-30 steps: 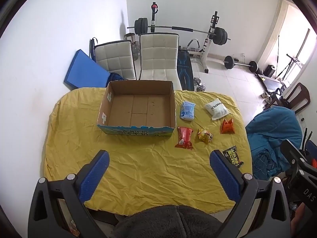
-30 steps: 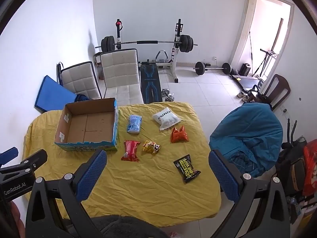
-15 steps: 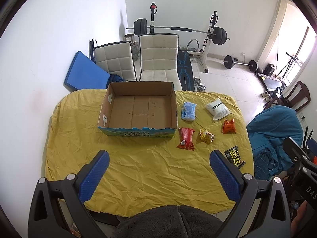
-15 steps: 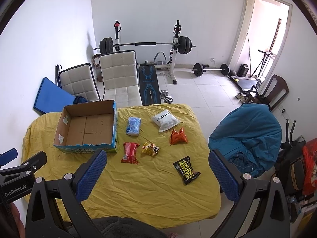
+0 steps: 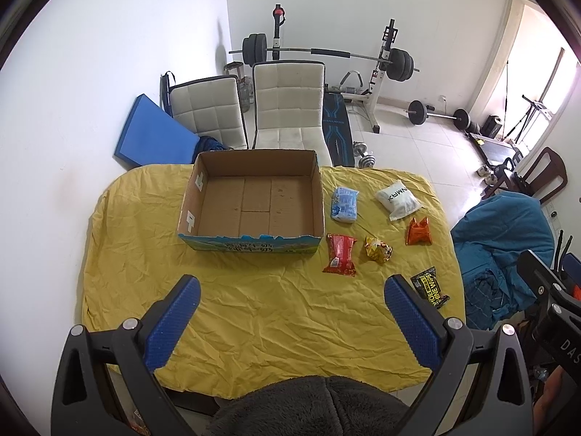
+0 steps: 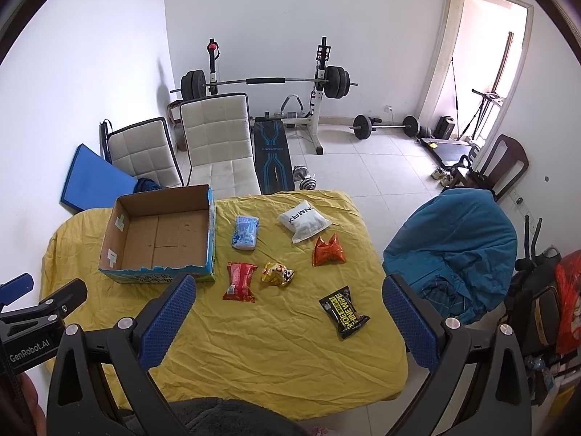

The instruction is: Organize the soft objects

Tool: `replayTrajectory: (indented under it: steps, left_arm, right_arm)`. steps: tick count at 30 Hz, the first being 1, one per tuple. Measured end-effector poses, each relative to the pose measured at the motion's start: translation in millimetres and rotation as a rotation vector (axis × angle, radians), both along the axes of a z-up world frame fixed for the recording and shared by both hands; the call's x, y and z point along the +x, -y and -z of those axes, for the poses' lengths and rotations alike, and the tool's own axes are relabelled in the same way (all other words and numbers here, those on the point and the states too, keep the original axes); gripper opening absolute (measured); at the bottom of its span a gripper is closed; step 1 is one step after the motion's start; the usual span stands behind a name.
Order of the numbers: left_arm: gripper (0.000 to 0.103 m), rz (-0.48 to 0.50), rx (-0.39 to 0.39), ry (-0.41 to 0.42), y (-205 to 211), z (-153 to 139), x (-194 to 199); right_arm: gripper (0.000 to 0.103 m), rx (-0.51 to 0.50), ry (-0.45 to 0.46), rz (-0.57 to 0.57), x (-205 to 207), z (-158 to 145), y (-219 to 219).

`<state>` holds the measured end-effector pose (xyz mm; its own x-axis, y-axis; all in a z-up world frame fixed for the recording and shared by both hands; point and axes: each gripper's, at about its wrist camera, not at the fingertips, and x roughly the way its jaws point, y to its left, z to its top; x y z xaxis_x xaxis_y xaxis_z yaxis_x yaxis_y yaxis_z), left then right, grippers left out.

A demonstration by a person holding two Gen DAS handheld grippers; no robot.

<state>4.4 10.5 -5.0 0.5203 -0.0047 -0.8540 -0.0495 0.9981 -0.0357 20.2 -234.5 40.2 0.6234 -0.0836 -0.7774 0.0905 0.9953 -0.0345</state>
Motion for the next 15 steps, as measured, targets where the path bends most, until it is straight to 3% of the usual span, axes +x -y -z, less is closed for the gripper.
replayTrajectory:
  steps: [15]
  left_arm:
    - [0.103,0.009,-0.013,-0.009,-2.6,2.0,6.1]
  right_arm:
    - [0.103,0.002,-0.005,0.013,4.8,4.3,-1.7]
